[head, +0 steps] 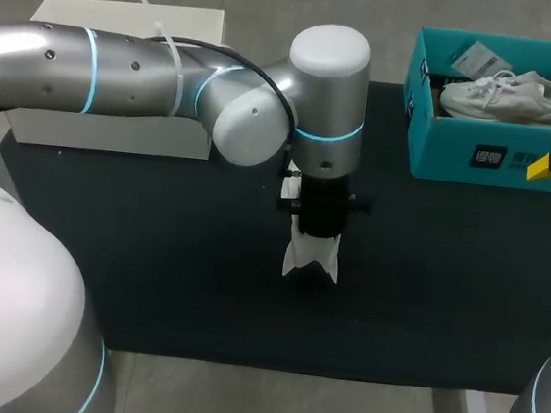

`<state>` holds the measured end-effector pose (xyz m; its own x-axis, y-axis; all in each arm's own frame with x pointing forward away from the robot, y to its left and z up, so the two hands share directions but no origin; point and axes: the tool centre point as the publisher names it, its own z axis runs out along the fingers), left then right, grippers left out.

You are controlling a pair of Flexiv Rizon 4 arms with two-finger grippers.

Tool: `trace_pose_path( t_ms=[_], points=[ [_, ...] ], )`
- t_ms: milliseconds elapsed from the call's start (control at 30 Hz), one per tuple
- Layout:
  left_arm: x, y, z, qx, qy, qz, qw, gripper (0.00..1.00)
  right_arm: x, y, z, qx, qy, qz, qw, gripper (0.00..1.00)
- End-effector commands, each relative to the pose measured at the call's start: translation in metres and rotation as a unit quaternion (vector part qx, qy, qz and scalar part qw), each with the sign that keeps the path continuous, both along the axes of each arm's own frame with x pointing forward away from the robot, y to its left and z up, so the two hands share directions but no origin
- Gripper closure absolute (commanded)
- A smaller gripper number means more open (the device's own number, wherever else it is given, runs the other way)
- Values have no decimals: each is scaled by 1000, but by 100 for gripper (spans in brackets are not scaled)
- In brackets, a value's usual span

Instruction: Take the shoe out of the shoebox, open the shoe tongue, remove and reinsert the insole, then place the shoe into the shoebox

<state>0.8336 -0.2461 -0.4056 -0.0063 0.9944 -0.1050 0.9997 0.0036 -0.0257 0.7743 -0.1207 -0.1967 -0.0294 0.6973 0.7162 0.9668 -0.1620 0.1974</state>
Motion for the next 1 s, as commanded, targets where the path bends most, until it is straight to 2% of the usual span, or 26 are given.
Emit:
trace_pose_path(
  t_ms=[33,167,333,533,567,600,633,700,733,767,867,900,1000],
  points=[
    [6,9,35,-3,-24,9,1000,100,-1,0,0,-1,0,-1,1000,0],
    [25,16,55,10,-89,19,996,100,-1,0,0,-1,0,-1,1000,0],
    [47,21,58,23,-115,38,992,100,-1,0,0,-1,0,-1,1000,0],
    [44,22,54,29,-109,36,993,100,-1,0,0,-1,0,-1,1000,0],
    [42,23,54,24,-104,36,994,96,-1,0,0,-1,0,-1,1000,0],
    [42,23,53,20,-98,37,994,82,-1,0,0,-1,0,-1,1000,0],
    [41,24,53,16,-94,36,995,76,-1,0,0,-1,0,-1,1000,0],
    [40,25,48,22,-94,38,995,75,-1,0,0,-1,0,-1,1000,0],
    [41,25,46,25,-94,39,994,67,-1,0,0,-1,0,-1,1000,0],
    [41,25,44,27,-94,41,994,58,-1,0,0,-1,0,-1,1000,0],
    [47,24,39,27,-91,46,994,19,-1,0,0,-1,0,-1,1000,0],
    [48,24,38,28,-91,49,994,9,-1,0,0,-1,0,-1,1000,0],
    [49,22,37,33,-92,49,994,5,-1,0,0,-1,0,-1,1000,0]
  ],
)
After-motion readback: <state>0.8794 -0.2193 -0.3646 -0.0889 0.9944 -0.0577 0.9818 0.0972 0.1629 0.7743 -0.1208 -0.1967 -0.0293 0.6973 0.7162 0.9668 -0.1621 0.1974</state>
